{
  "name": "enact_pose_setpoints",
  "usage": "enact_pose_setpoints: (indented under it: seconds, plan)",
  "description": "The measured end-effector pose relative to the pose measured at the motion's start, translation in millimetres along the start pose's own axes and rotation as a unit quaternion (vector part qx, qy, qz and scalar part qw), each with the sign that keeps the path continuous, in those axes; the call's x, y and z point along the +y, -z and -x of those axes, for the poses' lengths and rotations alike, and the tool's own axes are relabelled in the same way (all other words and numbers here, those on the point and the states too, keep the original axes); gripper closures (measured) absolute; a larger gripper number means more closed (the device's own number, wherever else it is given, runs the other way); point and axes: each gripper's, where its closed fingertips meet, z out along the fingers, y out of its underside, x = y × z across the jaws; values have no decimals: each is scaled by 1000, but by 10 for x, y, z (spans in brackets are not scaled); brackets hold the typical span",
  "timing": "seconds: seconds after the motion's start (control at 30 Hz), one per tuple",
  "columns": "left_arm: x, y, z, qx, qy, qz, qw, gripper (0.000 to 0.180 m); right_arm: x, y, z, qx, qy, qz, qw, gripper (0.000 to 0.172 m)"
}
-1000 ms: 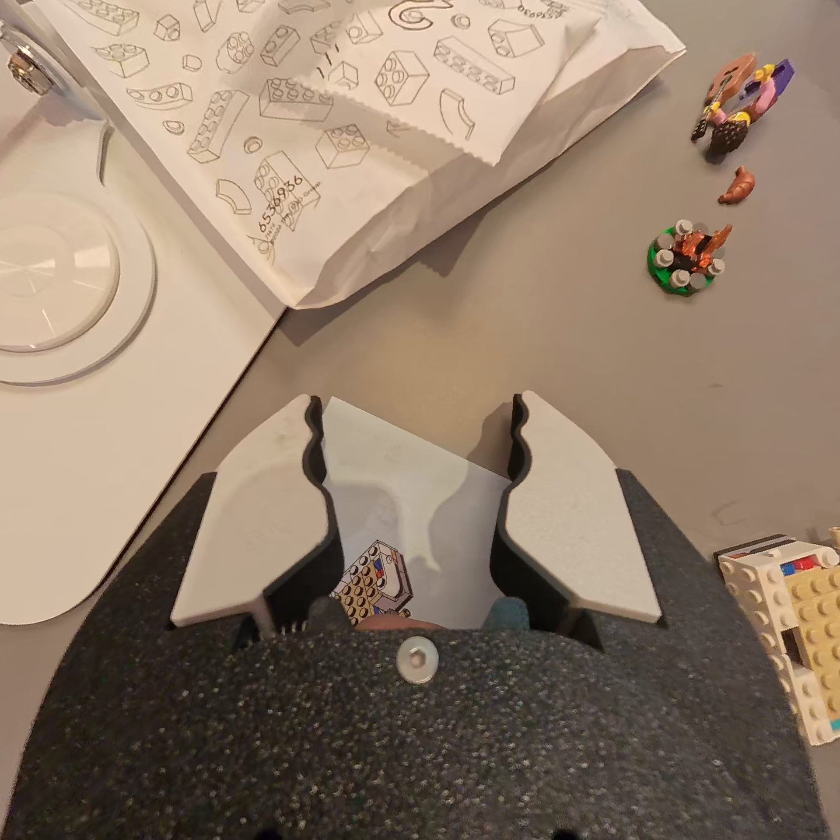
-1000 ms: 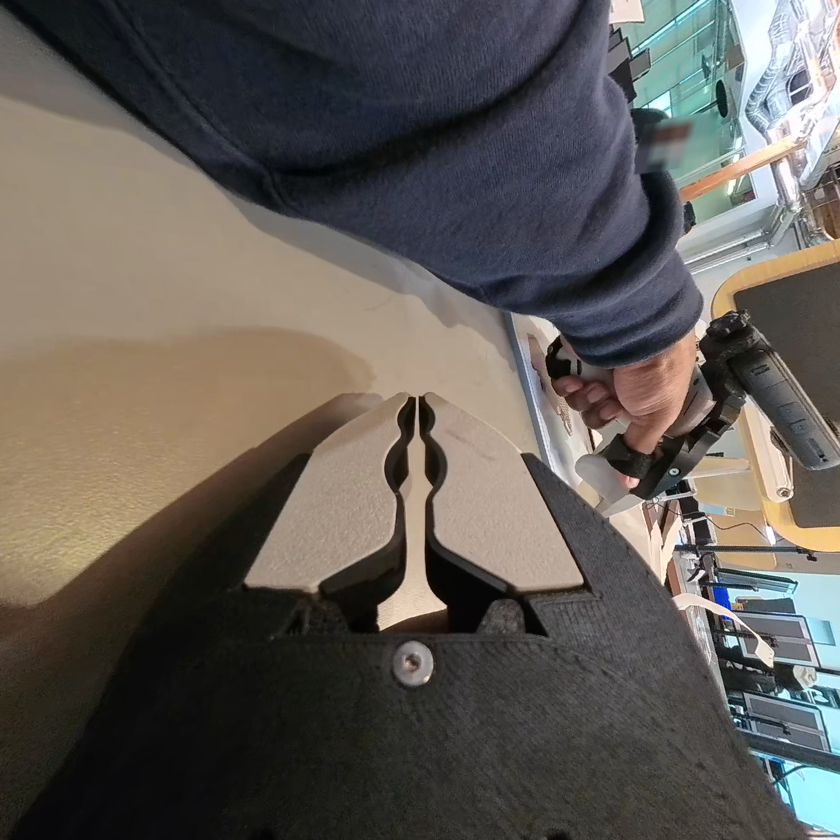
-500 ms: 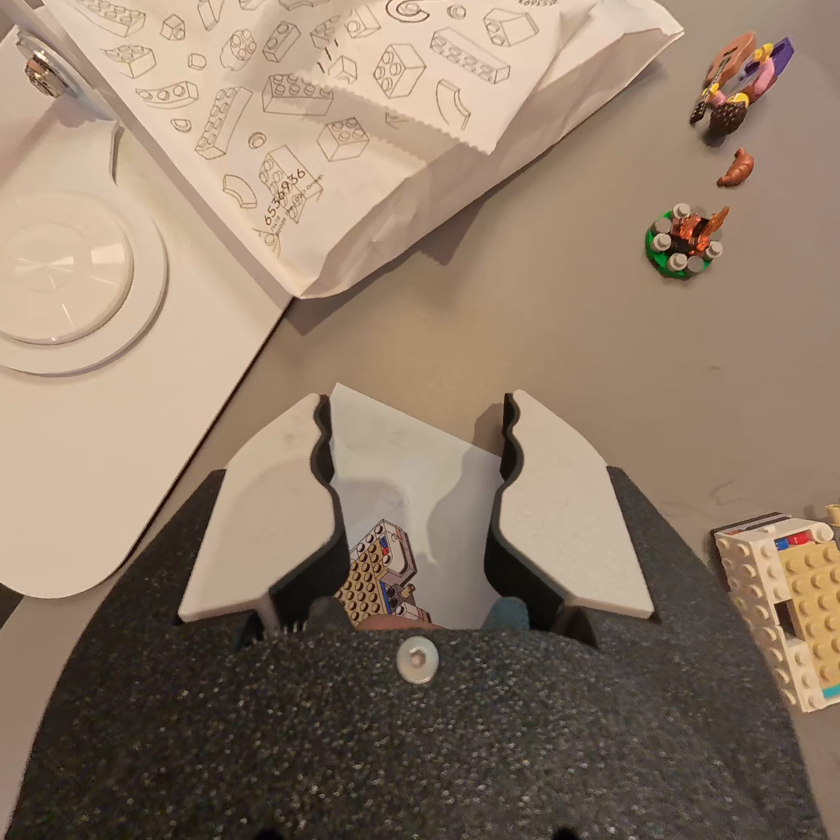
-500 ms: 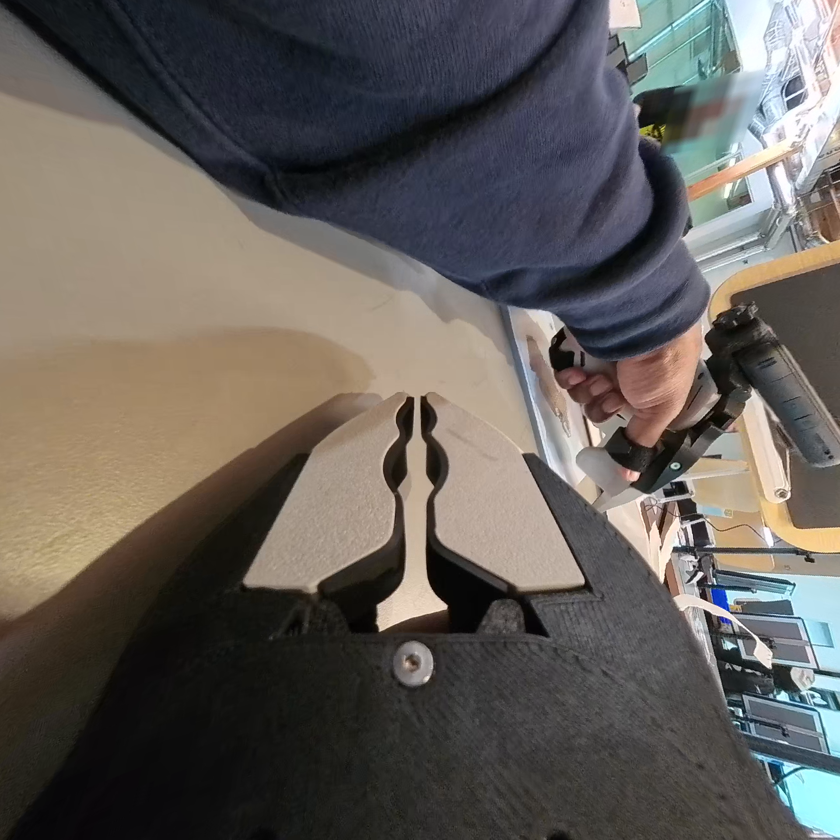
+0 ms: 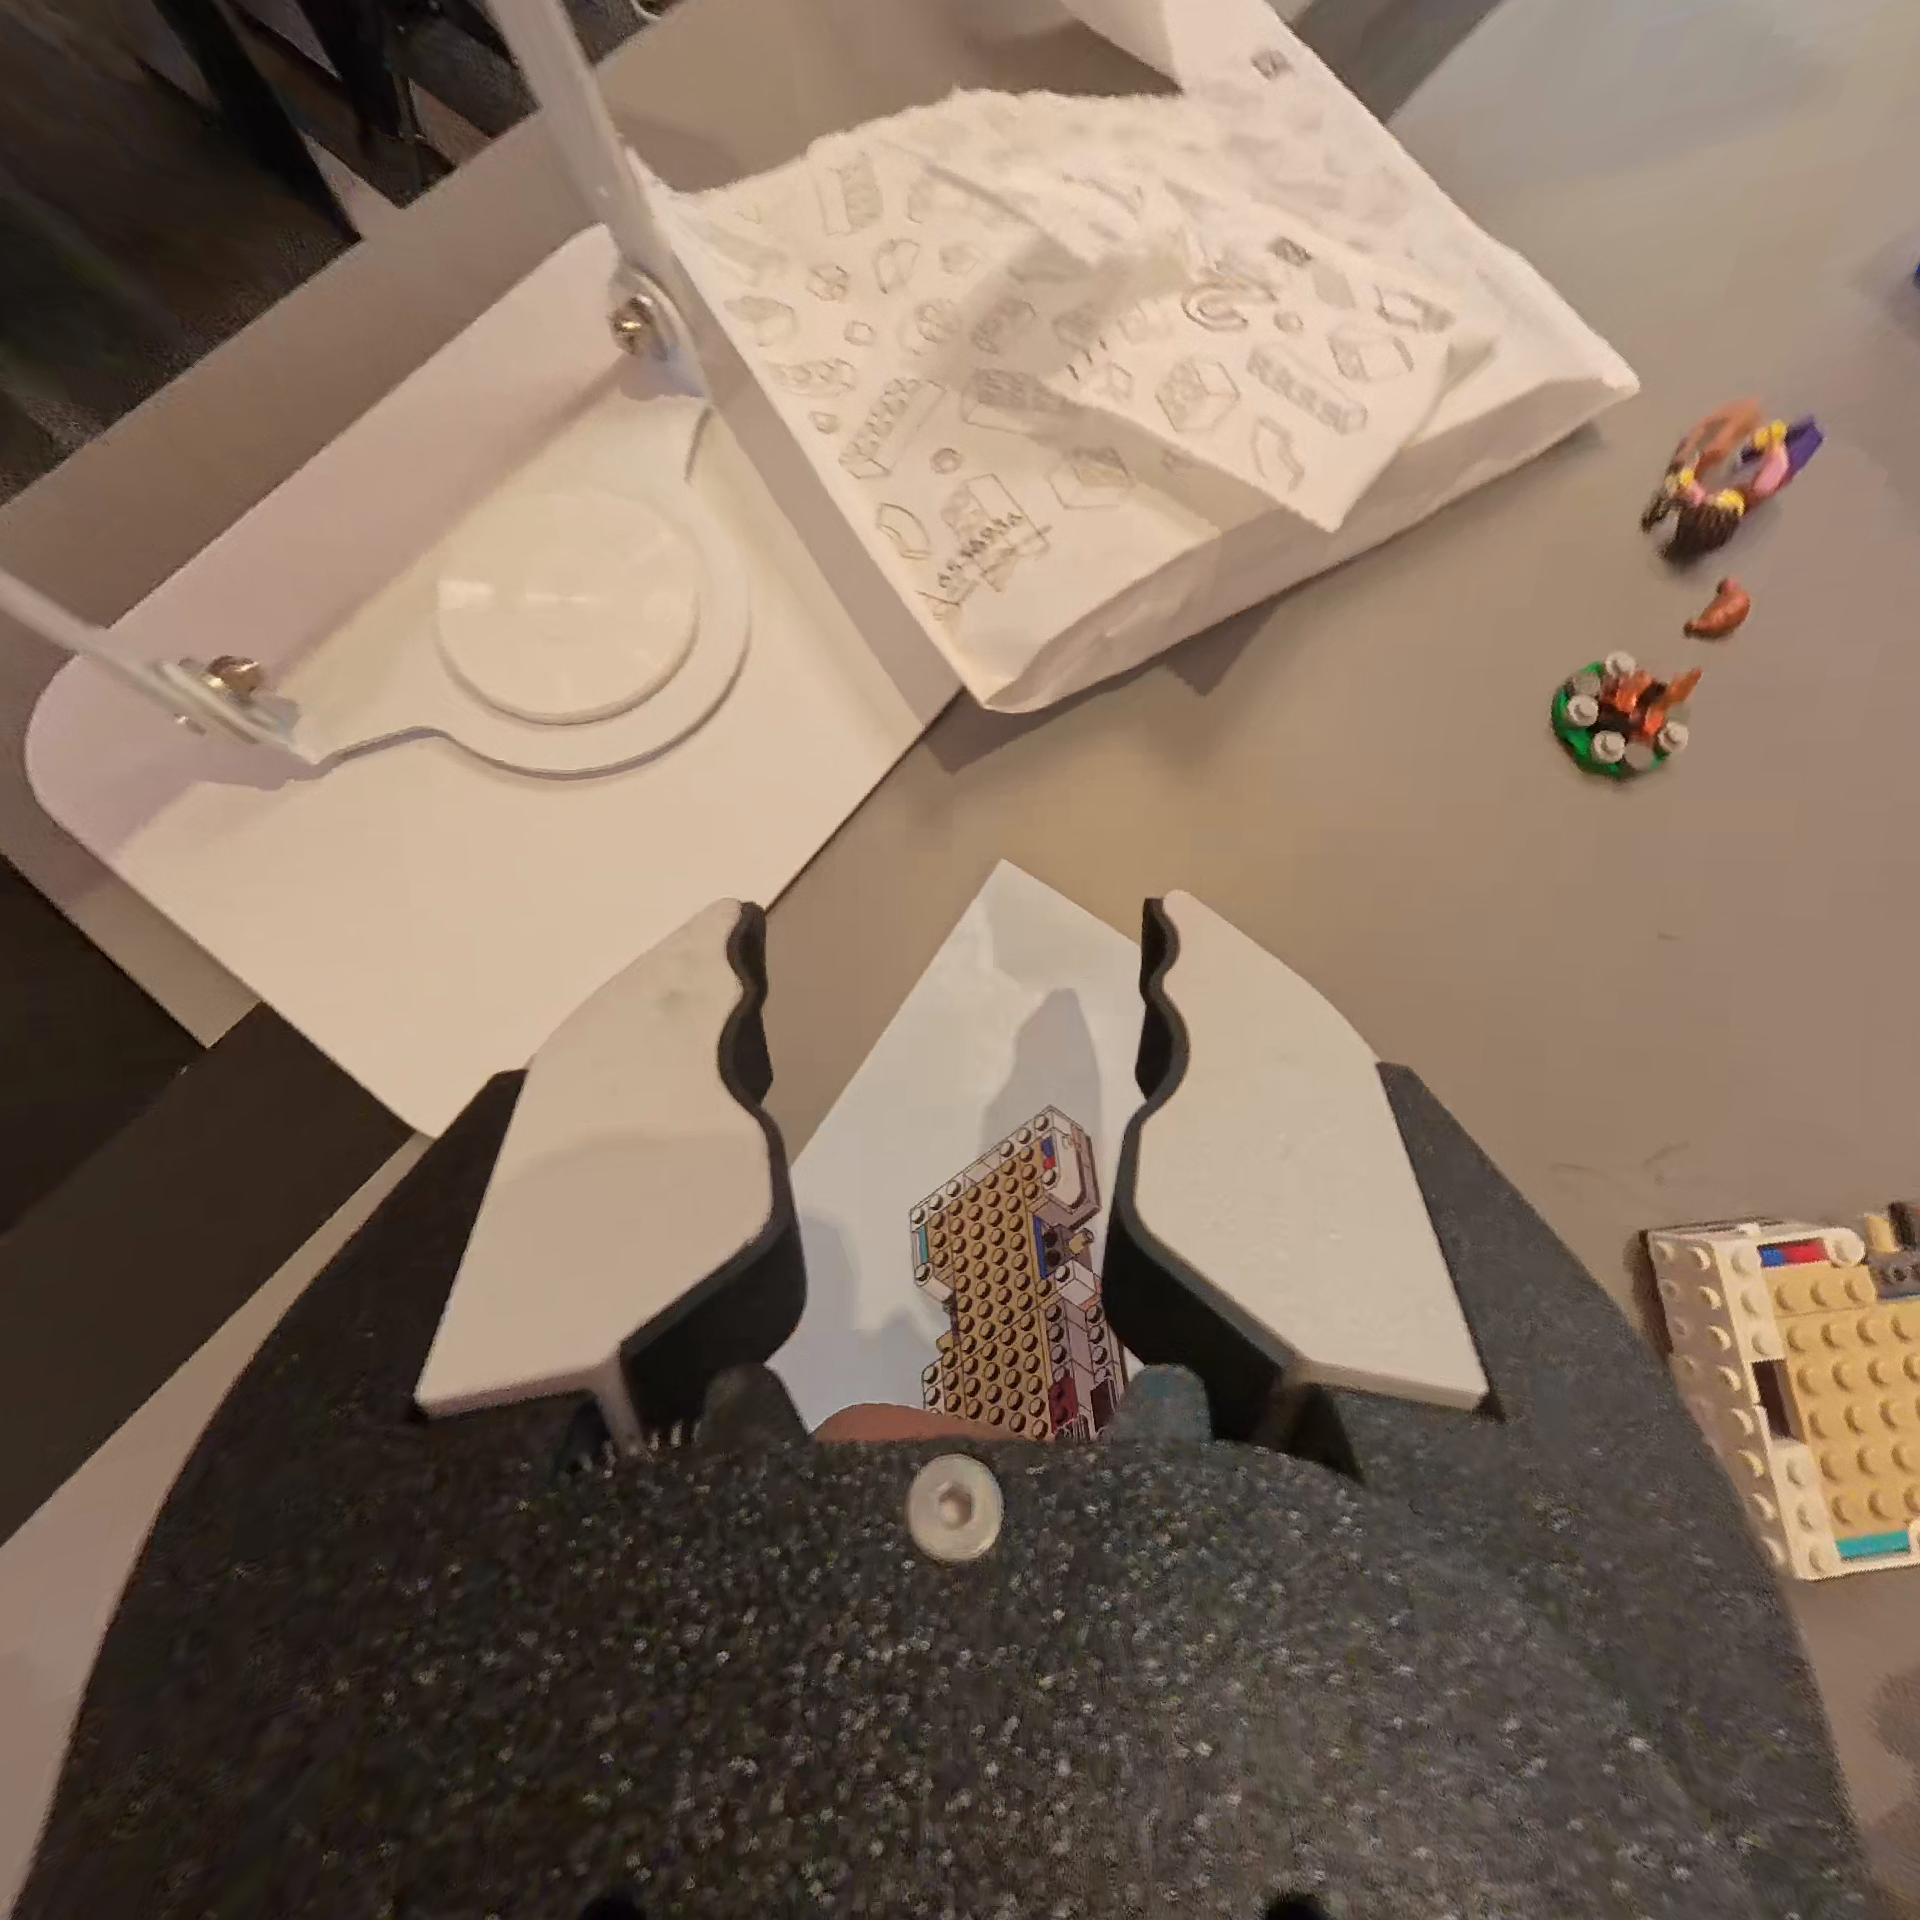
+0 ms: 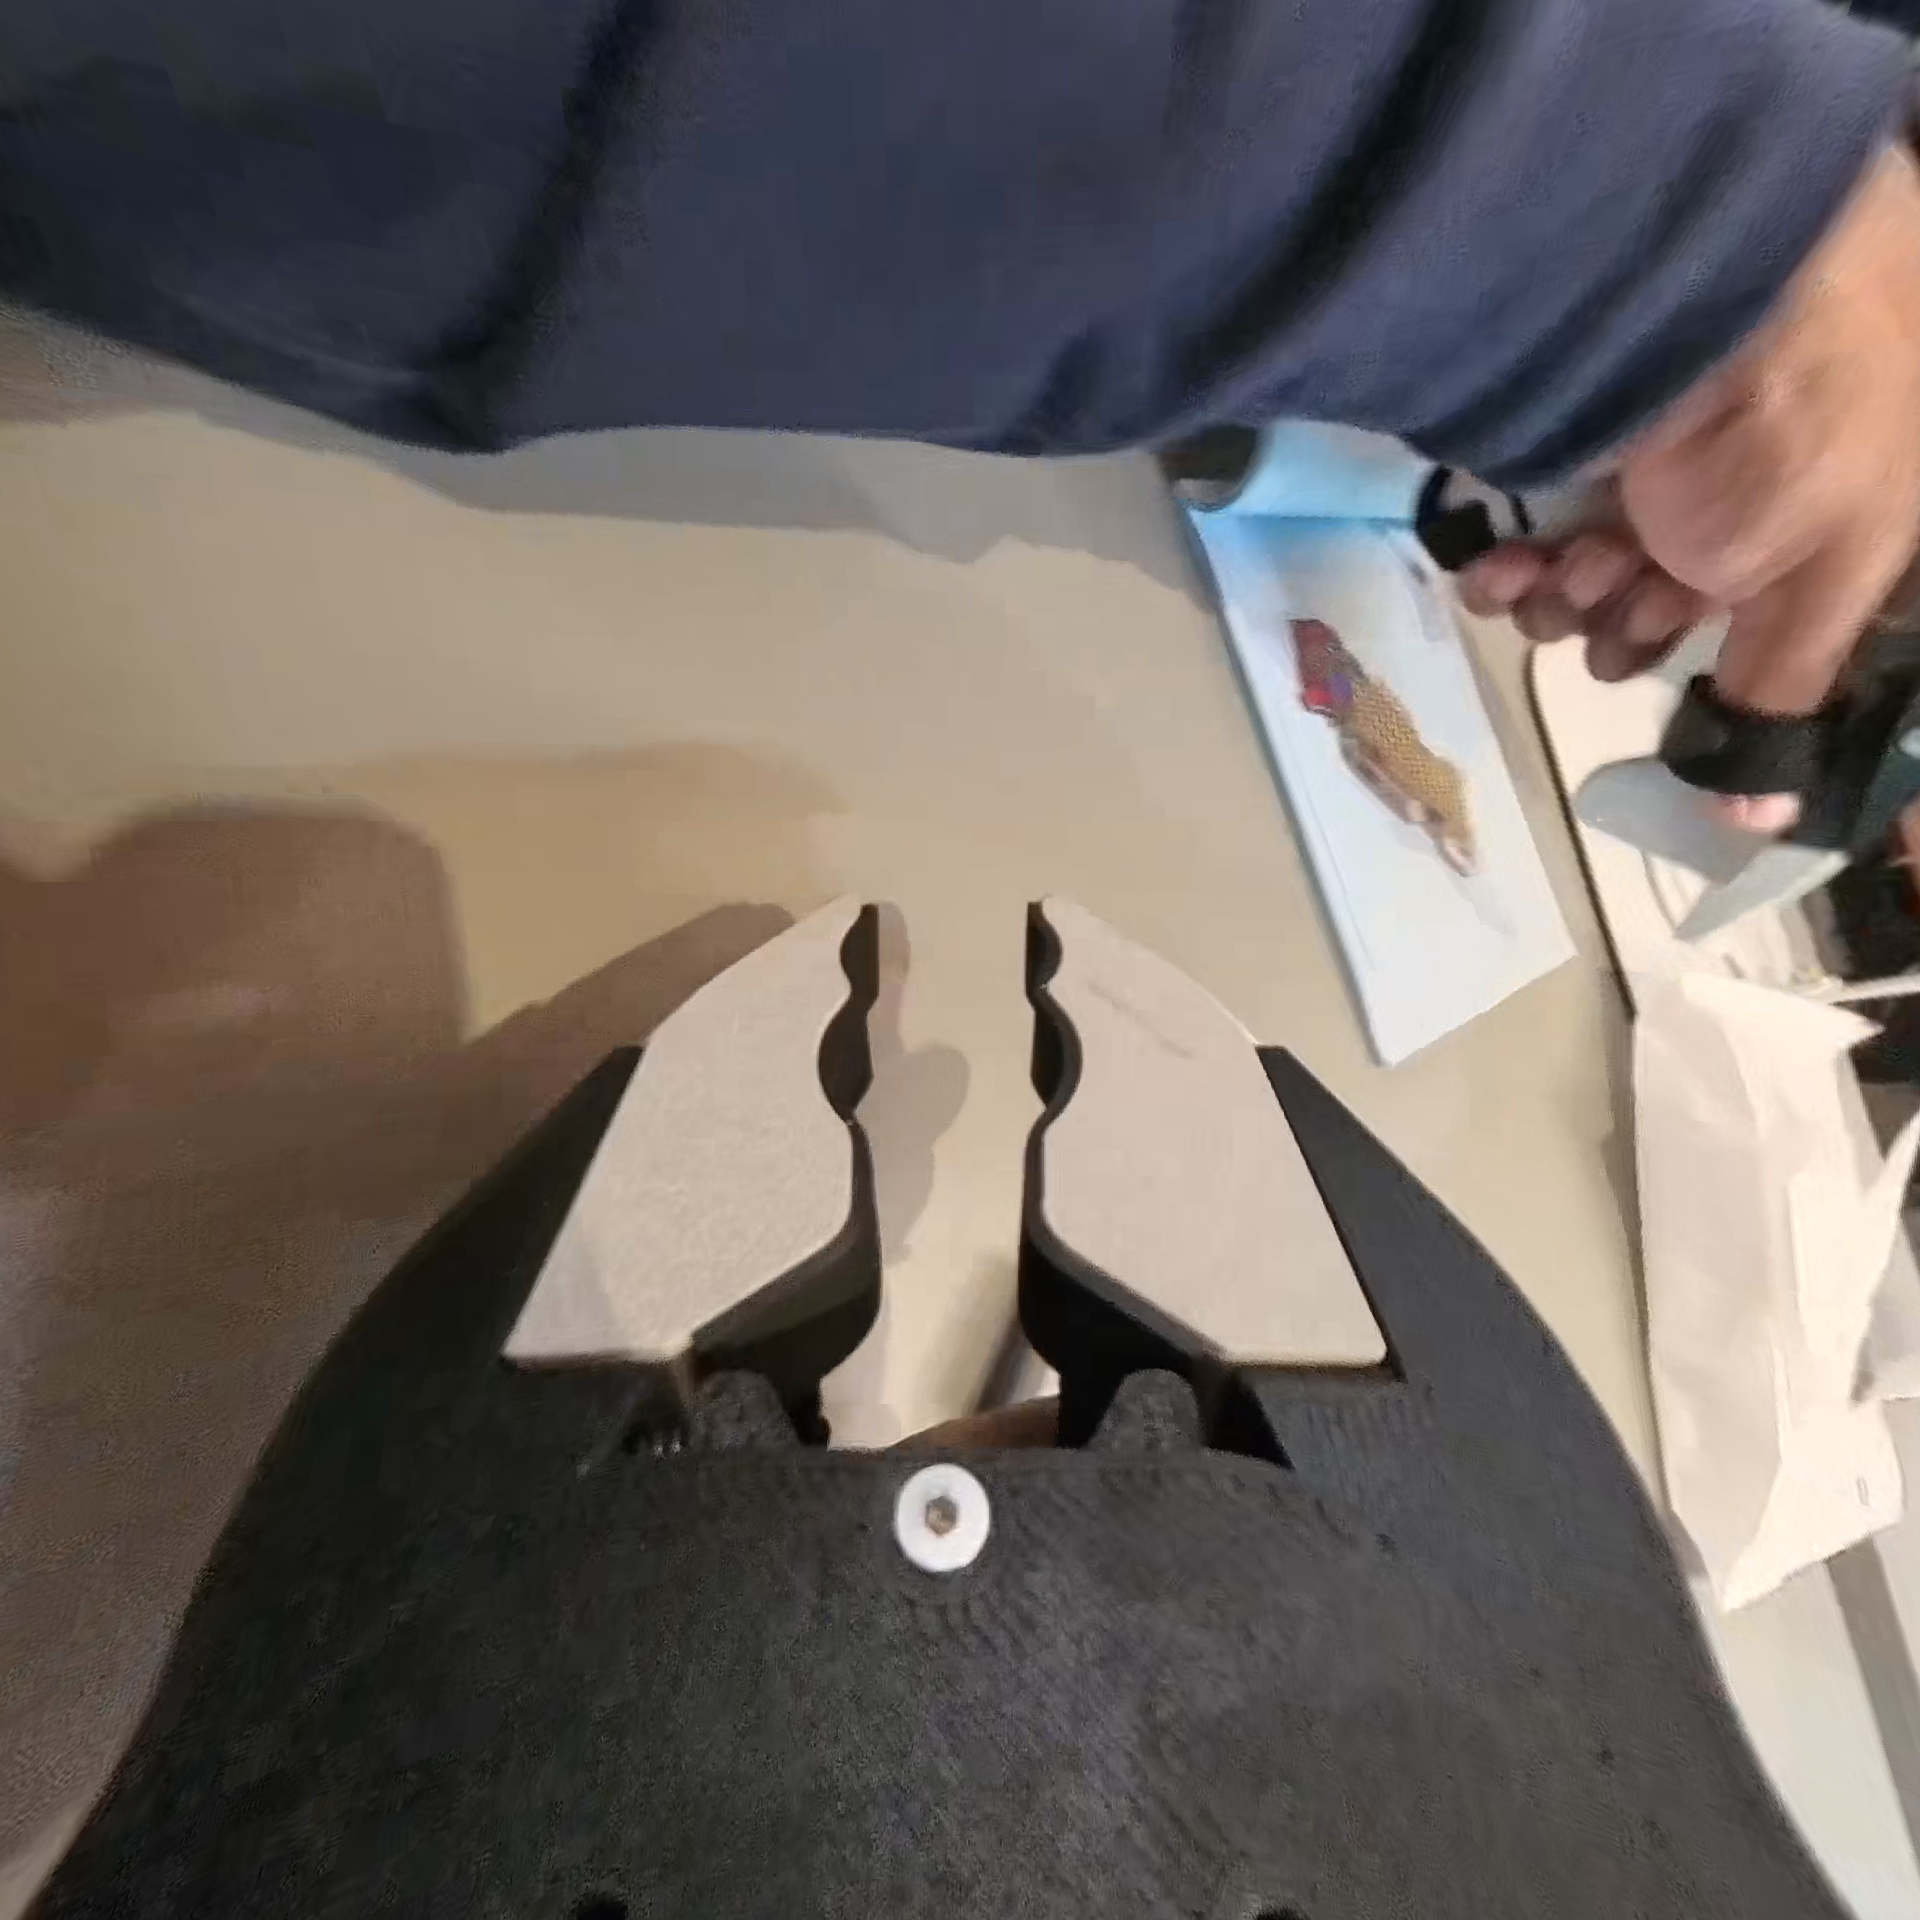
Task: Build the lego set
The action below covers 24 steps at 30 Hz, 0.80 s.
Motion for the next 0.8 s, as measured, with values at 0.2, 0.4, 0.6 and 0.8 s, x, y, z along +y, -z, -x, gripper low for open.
enact_pose_setpoints:
  seconds: [0.2,0.4,0.6,0.8]
  plan:
    - [-121,41,92,31,92,-43,994,108,311,-15,-1643,62,-258,-28,964,140]
    - [-198,-65,46,87,168,-66,980,105,802,-608,-2341,30,-466,-61,882,117]
    - [-240,34,118,86,188,-84,975,106,874,-961,-2035,28,-368,21,929,109]
    - [-275,111,95,87,173,-88,977,108,856,-1132,-1858,-16,-373,59,926,108]
